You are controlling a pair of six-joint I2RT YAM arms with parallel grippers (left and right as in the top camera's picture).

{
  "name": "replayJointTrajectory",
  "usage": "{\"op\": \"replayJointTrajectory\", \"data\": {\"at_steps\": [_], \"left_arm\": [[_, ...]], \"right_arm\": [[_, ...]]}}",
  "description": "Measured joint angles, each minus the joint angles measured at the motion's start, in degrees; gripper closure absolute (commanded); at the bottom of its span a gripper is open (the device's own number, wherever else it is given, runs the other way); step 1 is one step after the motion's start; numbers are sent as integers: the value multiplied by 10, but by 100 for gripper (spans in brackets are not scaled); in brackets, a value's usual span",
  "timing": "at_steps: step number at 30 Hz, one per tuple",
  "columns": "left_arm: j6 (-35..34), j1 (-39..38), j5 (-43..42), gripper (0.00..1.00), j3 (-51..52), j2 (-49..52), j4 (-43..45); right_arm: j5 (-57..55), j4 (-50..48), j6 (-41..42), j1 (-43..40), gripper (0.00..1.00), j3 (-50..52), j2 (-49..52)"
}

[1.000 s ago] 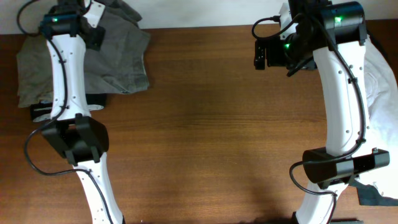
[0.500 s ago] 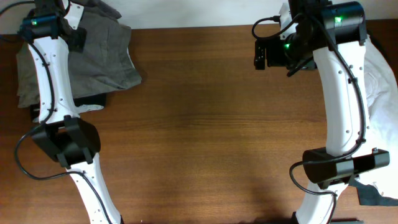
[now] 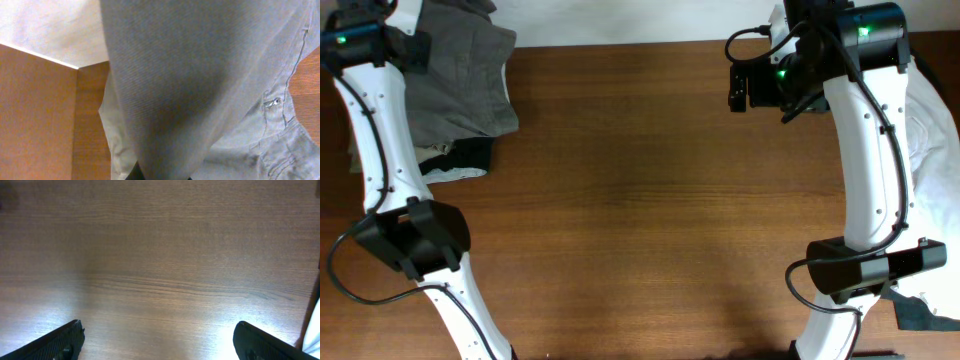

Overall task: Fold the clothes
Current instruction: 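Lower the shorts onto the clothes stack and release with the left gripper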

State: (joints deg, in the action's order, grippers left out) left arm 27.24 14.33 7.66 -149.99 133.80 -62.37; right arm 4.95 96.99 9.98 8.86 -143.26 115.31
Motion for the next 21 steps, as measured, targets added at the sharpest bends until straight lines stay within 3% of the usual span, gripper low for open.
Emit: {"op": "replayJointTrajectory", "data": {"at_steps": [21], "left_arm": [[2, 97, -73, 99, 0, 3, 76]], "right_arm": [[5, 0, 1, 0, 1, 0, 0]]}}
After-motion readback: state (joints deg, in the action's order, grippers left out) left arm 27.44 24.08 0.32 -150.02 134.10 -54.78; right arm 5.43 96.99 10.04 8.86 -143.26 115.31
